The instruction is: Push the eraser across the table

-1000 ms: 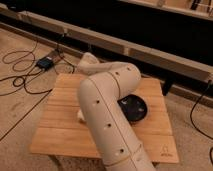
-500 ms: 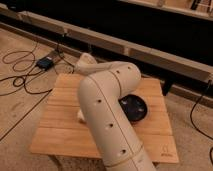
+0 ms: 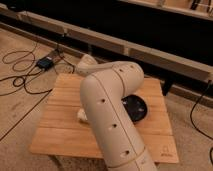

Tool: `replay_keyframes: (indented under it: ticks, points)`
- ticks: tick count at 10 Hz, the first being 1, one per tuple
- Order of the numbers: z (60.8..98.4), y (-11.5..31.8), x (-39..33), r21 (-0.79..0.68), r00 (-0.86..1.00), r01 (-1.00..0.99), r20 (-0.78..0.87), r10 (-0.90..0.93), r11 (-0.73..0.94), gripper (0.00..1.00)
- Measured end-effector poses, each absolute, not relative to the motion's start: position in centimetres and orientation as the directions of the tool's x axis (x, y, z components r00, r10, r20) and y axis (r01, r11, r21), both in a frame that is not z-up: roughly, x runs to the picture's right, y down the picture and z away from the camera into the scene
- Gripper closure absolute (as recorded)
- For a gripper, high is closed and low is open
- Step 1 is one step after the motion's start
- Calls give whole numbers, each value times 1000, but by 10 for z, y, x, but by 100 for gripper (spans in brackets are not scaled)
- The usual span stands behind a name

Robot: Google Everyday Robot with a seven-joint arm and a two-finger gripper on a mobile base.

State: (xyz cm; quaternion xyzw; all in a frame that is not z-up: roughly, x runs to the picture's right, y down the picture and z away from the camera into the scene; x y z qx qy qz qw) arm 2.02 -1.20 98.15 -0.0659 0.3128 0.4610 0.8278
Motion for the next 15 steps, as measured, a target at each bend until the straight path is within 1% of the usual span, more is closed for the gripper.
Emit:
replay_keyframes:
  ticks: [5, 8, 15]
  points:
    - [976, -1, 39, 179, 367, -794, -621, 693, 580, 20]
    - [981, 4, 47, 174, 372, -780, -644, 668, 602, 20]
    - [998, -13, 81, 235, 319, -777, -652, 688, 584, 20]
